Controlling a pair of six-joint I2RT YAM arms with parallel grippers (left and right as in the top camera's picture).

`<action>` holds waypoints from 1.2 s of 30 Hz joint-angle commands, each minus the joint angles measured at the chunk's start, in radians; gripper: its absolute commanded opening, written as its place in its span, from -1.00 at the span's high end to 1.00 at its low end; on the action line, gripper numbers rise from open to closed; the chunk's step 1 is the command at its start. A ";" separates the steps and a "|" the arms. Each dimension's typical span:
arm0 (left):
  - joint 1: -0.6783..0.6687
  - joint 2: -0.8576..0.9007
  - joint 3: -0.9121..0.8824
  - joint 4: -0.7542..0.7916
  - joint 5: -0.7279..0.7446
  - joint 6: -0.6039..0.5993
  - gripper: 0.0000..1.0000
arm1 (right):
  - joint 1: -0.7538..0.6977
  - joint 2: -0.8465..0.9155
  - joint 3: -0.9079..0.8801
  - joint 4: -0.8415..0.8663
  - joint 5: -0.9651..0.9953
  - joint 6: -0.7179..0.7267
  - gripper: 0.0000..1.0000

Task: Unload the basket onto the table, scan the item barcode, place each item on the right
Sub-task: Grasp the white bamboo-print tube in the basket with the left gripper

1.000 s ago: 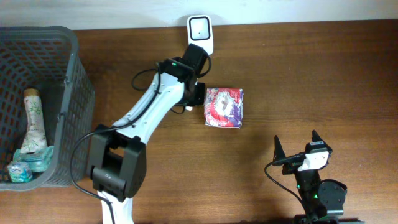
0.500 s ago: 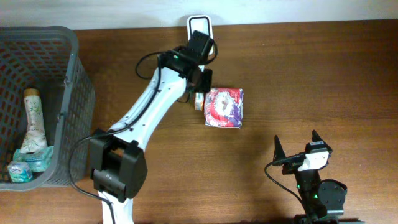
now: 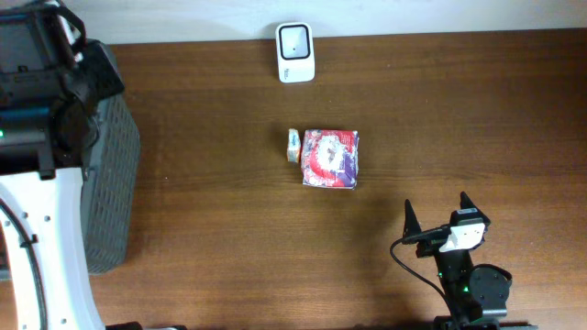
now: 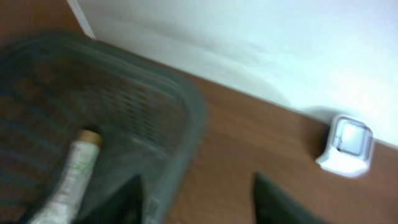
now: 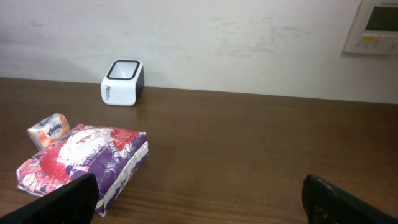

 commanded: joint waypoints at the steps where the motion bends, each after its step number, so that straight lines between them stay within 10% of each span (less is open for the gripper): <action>1: 0.075 0.013 -0.003 0.052 -0.276 0.006 -0.24 | 0.009 -0.006 -0.008 -0.003 0.005 0.004 -0.97; 8: 0.385 0.291 -0.019 -0.025 -0.272 0.037 -0.36 | 0.009 -0.006 -0.008 -0.003 0.005 0.004 -0.97; 20: 0.394 0.652 -0.175 0.057 -0.145 0.354 -0.82 | 0.009 -0.006 -0.008 -0.003 0.006 0.004 -0.97; 28: 0.538 0.666 -0.237 0.201 0.071 0.407 -0.49 | 0.009 -0.006 -0.008 -0.003 0.005 0.004 -0.97; 31: 0.539 0.666 -0.250 0.221 0.075 0.407 0.18 | 0.009 -0.006 -0.008 -0.003 0.006 0.004 -0.98; 35: 0.539 0.666 -0.341 0.236 0.074 0.407 0.13 | 0.009 -0.006 -0.008 -0.003 0.005 0.004 -0.97; 36: 0.539 0.666 -0.358 0.227 0.074 0.407 0.38 | 0.009 -0.006 -0.008 -0.003 0.005 0.004 -0.97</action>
